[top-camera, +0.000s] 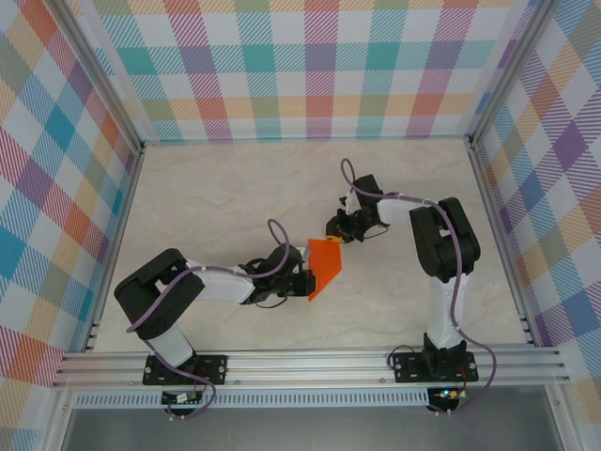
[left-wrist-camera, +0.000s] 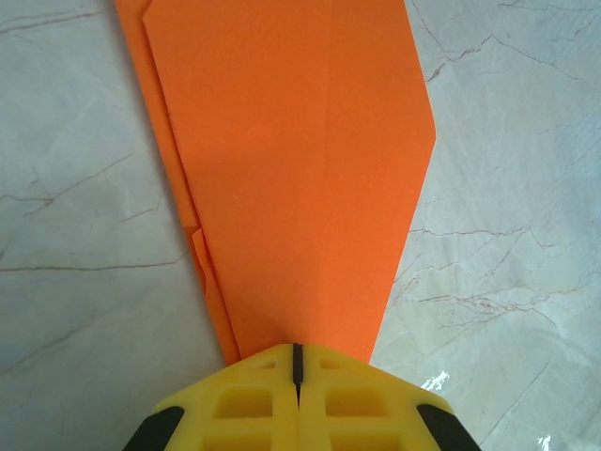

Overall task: Fold a paper plane with a square sheet of paper (pick it up from the middle)
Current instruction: Fourth fold the wing at the center of the table.

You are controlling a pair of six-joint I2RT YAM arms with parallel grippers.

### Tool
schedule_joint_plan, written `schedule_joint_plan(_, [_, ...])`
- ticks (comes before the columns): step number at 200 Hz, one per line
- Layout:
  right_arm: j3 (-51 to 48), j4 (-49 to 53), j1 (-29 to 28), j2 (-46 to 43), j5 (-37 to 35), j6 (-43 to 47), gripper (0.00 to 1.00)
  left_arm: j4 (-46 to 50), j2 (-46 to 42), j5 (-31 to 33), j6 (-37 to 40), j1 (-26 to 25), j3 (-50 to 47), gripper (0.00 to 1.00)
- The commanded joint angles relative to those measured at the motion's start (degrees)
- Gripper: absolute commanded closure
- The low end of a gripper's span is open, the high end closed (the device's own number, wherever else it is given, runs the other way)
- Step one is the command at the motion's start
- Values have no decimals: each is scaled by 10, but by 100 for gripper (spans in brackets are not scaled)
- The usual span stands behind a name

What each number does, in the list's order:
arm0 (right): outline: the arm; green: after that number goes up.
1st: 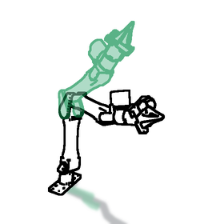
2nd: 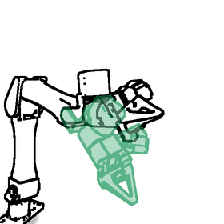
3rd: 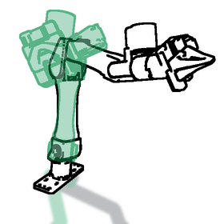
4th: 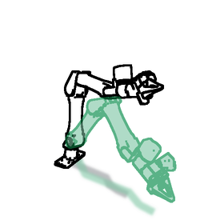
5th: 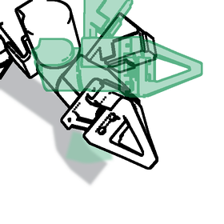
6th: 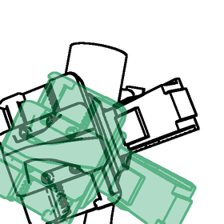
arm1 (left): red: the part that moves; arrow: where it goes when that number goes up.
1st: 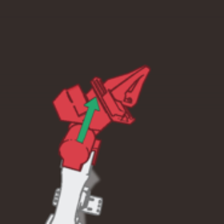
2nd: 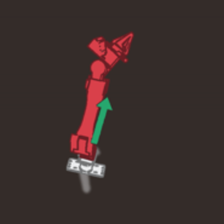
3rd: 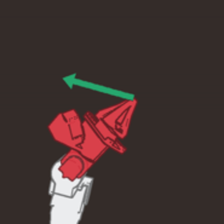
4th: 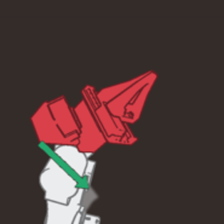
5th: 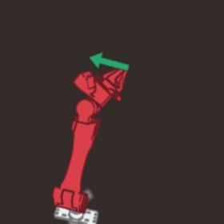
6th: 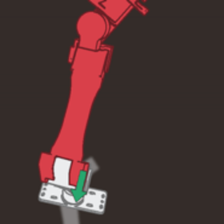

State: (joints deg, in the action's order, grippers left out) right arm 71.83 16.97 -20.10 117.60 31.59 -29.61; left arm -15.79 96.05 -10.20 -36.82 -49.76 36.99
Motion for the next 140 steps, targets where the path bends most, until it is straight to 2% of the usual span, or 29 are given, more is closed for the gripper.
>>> schedule_joint_plan(1, [21, 3, 17, 10, -21, 24, 82, 149, 48, 49, 15, -2, -33, 100])
schedule_joint_plan(41, [12, 16, 19, -57, 1, 37, 80, 155, 45, 51, 16, -2, -28, 100])
schedule_joint_plan(81, [-80, -36, 10, -132, 61, 11, 78, 165, 35, 57, 18, -2, -19, 100])
schedule_joint_plan(109, [-134, -79, -23, -136, 98, -17, 84, 165, 31, 59, 17, -2, -17, 100])
schedule_joint_plan(140, [-155, -84, -62, -119, 73, -23, 87, 166, 32, 58, 16, -2, -13, 100])
